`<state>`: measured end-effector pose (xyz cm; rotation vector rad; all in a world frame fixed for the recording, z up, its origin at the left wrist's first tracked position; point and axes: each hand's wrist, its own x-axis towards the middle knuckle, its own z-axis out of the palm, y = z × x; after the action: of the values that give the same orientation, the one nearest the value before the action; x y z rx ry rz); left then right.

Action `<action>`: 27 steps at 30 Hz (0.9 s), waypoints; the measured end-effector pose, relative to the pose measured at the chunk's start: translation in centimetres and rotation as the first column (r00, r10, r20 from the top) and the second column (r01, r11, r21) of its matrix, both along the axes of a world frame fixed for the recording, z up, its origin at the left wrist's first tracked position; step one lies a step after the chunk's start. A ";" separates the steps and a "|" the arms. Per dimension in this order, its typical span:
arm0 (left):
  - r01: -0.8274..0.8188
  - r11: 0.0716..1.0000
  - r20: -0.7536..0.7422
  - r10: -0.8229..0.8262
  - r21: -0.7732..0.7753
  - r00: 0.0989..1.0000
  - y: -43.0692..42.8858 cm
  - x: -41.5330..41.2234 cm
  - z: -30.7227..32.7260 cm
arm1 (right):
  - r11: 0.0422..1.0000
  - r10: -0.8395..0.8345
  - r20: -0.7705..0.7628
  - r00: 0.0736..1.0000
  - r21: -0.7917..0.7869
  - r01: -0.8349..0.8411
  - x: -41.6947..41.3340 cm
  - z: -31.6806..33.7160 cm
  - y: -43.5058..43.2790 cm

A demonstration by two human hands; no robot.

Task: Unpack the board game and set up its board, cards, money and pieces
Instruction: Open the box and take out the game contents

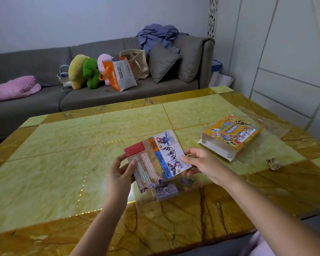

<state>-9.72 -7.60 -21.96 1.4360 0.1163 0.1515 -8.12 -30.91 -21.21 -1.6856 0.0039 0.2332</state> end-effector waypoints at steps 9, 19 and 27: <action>0.179 0.984 -0.105 -0.176 0.024 0.979 -0.1 2.2 1.6 | 0.942 -0.122 0.004 0.993 0.317 0.115 0.6 0.3 -0.6; -0.326 0.924 -0.239 0.369 0.201 0.898 9.0 5.1 -1.2 | 0.743 0.401 0.221 0.889 -0.647 -0.174 0.1 -1.3 2.1; -0.236 0.474 -0.054 0.520 0.848 0.852 9.8 4.3 -1.6 | 0.458 0.528 0.242 0.814 -0.888 -0.034 0.2 -1.3 2.2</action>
<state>-5.40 2.18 -23.51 2.3799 0.7287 0.3953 -7.95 -28.73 -22.55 -2.7441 -0.6939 0.0265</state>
